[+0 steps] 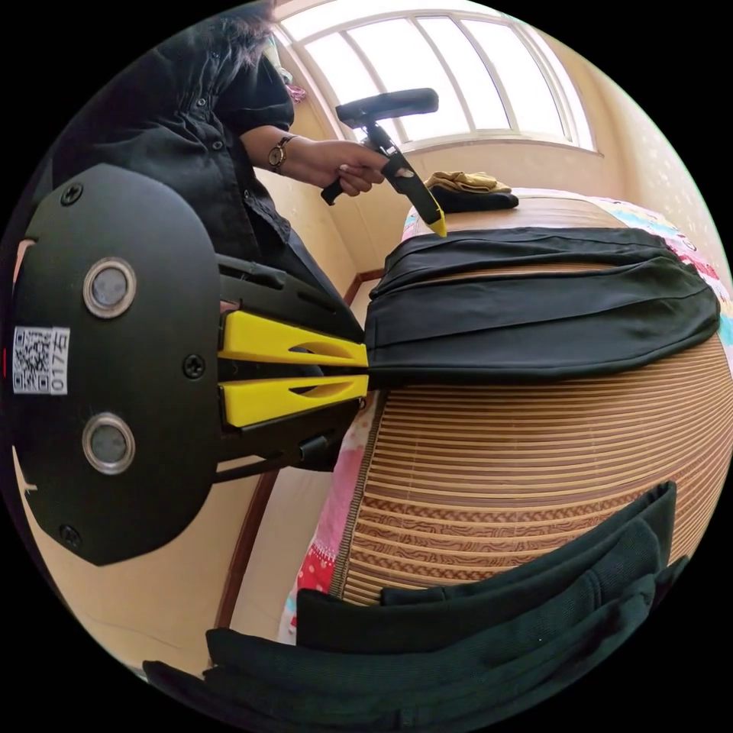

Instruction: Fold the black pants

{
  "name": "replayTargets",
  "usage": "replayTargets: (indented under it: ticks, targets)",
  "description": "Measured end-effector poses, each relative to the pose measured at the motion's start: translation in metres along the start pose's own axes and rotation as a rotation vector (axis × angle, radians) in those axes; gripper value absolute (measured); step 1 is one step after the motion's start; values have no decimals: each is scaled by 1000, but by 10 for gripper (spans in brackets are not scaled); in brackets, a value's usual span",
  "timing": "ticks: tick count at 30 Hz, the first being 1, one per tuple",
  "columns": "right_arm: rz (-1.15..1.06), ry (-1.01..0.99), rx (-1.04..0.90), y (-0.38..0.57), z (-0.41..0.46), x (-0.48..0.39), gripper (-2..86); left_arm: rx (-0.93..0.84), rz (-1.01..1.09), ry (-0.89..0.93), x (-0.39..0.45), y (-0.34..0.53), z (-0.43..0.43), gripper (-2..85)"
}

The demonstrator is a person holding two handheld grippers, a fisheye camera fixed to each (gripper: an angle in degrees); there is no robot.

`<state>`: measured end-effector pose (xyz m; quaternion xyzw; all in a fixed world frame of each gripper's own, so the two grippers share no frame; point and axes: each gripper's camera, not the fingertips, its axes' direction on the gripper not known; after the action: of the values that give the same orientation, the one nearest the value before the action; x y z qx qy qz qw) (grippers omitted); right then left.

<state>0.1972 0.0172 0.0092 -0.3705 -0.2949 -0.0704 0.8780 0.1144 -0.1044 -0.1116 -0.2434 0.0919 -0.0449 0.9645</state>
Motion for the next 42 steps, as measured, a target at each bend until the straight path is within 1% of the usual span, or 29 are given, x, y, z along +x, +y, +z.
replayTargets:
  ticks: [8,9,10,12,14,15,16,17,18,19,20,21,22,23,24,25,26,27,28,30,32,33,35,36,39,40,42]
  targets:
    - [-32,29,-1,29,12,0,26,-8,-3,32,-23,2,13,60]
    - [-51,34,11,32,11,-4,26,5,-7,75,-28,2,13,68]
    - [-115,24,44,38,8,-19,27,18,-8,114,-31,2,13,72]
    - [-241,-26,82,49,5,-48,27,48,19,345,-43,0,12,109]
    - [-394,-54,67,60,13,-88,28,-10,47,467,-46,-6,19,141]
    - [-429,-55,62,63,16,-98,28,-65,69,518,-46,-10,26,155]
    - [-499,-66,52,70,23,-114,29,-89,84,539,-46,-11,30,153]
    - [-555,-91,33,75,31,-125,31,-134,109,559,-46,-13,39,150]
    - [-576,-106,15,76,35,-127,32,-161,123,554,-47,-12,45,98]
    - [-606,-121,-38,76,43,-127,35,-160,114,528,-50,-11,47,73]
    - [-646,-120,-109,73,48,-122,39,-120,110,501,-57,-7,45,34]
    - [-668,-128,-147,70,48,-117,43,-95,117,512,-63,-3,45,11]
    - [-701,-134,-234,58,43,-105,49,-84,115,519,-66,-1,44,8]
    - [-649,-61,-252,36,29,-88,76,-67,99,537,-75,2,44,3]
    - [-583,-1,-221,22,19,-76,90,-61,80,563,-82,4,45,0]
    - [-427,91,-136,-12,-6,-53,143,-59,69,575,-86,5,45,-1]
    - [-352,88,-74,-47,-29,-38,177,-42,59,591,-91,6,45,-2]
    - [-343,70,-36,-65,-39,-33,184,-21,60,595,-94,8,45,-2]
    - [-330,32,43,-101,-57,-27,191,-15,60,597,-96,8,46,-3]
    - [-269,-47,159,-160,-77,-18,192,-10,51,638,-100,9,53,-3]
    - [-148,-186,323,-229,-95,-2,191,-6,31,687,-105,11,59,-3]
    - [-131,-203,357,-243,-97,1,190,11,19,714,-109,13,64,-3]
    - [-24,-184,474,-289,-100,8,177,32,-1,749,-115,18,72,-3]
    - [-12,-177,495,-298,-100,9,172,40,-16,778,-118,22,79,-3]
    - [63,-111,552,-322,-94,7,115,45,-64,866,-130,28,96,-3]
    - [81,-99,545,-328,-90,3,81,46,-75,882,-132,28,99,-3]
    - [107,-87,504,-333,-82,-8,63,41,-108,935,-143,29,104,-4]
